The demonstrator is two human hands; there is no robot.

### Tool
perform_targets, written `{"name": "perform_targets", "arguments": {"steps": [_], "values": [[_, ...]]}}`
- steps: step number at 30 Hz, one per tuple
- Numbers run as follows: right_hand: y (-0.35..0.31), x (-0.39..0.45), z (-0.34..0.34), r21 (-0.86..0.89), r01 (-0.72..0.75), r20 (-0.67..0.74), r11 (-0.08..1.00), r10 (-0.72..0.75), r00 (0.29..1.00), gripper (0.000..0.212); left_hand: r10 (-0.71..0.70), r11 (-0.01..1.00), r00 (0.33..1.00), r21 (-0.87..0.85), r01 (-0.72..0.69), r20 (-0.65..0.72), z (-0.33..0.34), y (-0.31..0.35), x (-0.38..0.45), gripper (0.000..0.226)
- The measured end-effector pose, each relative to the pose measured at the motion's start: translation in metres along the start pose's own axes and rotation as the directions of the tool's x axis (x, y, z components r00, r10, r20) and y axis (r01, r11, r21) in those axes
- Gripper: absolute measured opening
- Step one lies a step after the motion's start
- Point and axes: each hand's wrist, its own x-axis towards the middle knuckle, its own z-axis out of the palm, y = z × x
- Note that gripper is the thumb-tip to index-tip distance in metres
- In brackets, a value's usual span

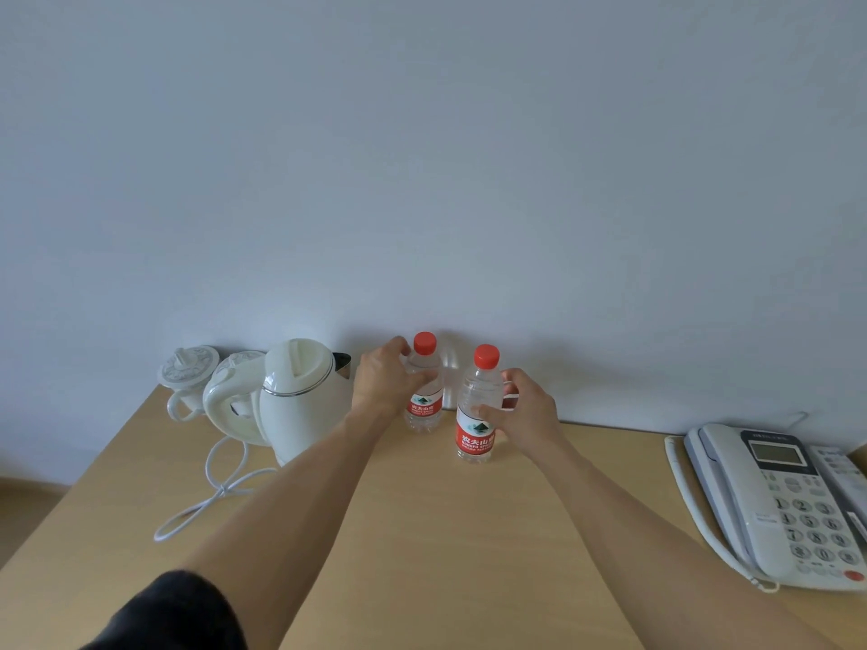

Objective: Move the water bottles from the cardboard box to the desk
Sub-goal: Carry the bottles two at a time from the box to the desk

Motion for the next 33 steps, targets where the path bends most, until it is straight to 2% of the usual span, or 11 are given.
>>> {"name": "perform_targets", "arguments": {"steps": [8, 15, 28, 31, 33], "values": [[-0.012, 0.019, 0.014, 0.014, 0.01, -0.038, 1.0, -0.009, 0.999, 0.047, -0.019, 0.999, 0.999, 0.043, 0.017, 0.046, -0.002, 0.0, 0.007, 0.053], [-0.017, 0.026, 0.025, 0.02, 0.034, -0.065, 0.999, -0.033, 0.997, 0.045, -0.041, 0.999, 0.998, 0.005, 0.04, 0.053, -0.002, -0.002, 0.009, 0.052], [-0.023, 0.024, 0.02, 0.027, 0.007, -0.063, 1.0, -0.005, 0.998, 0.055, -0.065, 0.998, 0.995, -0.014, 0.067, 0.081, -0.004, 0.001, 0.005, 0.055], [-0.027, 0.024, 0.015, 0.017, 0.008, -0.066, 1.0, -0.006, 0.998, 0.058, -0.066, 0.997, 0.996, -0.034, 0.068, 0.057, -0.004, 0.002, 0.004, 0.063], [-0.03, 0.026, 0.011, -0.011, 0.039, -0.064, 0.999, -0.04, 0.997, 0.055, -0.069, 0.997, 0.997, -0.018, 0.069, 0.019, -0.003, 0.002, 0.003, 0.061]]}}
